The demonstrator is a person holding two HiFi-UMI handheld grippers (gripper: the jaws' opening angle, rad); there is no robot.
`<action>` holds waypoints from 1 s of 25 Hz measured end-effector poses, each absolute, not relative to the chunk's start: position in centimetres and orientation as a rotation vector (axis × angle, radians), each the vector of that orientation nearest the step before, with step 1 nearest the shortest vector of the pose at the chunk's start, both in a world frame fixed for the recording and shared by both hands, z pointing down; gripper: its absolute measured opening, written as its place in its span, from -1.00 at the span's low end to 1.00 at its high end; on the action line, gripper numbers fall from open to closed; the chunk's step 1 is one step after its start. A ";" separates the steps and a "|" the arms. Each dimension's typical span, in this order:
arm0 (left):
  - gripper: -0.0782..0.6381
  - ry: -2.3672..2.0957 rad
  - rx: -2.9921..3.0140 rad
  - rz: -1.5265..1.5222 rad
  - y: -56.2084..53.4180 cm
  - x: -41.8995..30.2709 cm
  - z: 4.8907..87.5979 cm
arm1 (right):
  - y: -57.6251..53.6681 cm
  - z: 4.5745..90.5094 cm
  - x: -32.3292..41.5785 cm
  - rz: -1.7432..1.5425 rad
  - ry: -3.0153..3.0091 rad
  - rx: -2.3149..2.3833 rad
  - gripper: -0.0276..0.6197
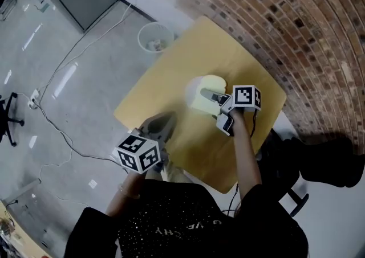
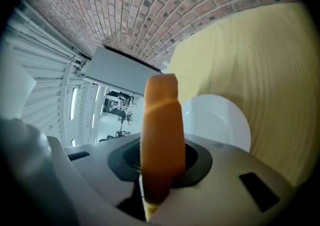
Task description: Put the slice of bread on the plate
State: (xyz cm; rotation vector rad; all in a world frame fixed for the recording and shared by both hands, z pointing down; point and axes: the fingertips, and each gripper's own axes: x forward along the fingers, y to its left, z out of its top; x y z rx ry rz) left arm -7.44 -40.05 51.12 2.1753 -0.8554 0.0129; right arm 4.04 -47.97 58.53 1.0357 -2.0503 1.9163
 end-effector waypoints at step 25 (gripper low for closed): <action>-0.75 -0.758 2.205 -0.020 -41.0 -6.7 49.2 | -46.4 60.6 8.2 1.500 -1.803 1.229 0.12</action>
